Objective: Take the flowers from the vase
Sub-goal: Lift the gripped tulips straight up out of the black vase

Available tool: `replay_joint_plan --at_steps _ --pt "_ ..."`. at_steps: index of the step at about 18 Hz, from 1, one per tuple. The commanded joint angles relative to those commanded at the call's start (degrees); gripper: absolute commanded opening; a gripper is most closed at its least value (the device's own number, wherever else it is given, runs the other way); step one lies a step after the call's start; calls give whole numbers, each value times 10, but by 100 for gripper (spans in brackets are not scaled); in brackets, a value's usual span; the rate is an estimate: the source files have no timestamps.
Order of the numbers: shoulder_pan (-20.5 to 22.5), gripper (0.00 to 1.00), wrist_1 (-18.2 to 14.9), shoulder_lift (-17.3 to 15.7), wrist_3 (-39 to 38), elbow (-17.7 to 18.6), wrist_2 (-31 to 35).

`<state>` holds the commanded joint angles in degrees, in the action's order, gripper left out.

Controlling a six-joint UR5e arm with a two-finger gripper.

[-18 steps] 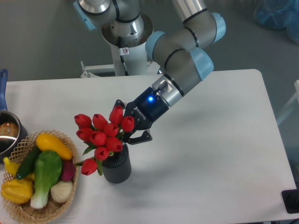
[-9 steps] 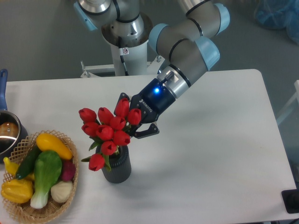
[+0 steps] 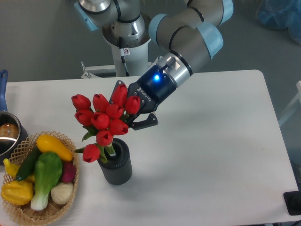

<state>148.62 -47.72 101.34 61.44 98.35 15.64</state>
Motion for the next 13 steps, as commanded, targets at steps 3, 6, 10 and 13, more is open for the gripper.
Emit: replay_joint_plan --at_steps 3,6,10,13 --pt "1 33 0 -7 -39 -18 -2" --pt "1 33 0 -18 -54 -24 -5" --pt "5 33 0 -35 -77 -28 -8" --pt "7 33 0 -44 -111 -39 -9"
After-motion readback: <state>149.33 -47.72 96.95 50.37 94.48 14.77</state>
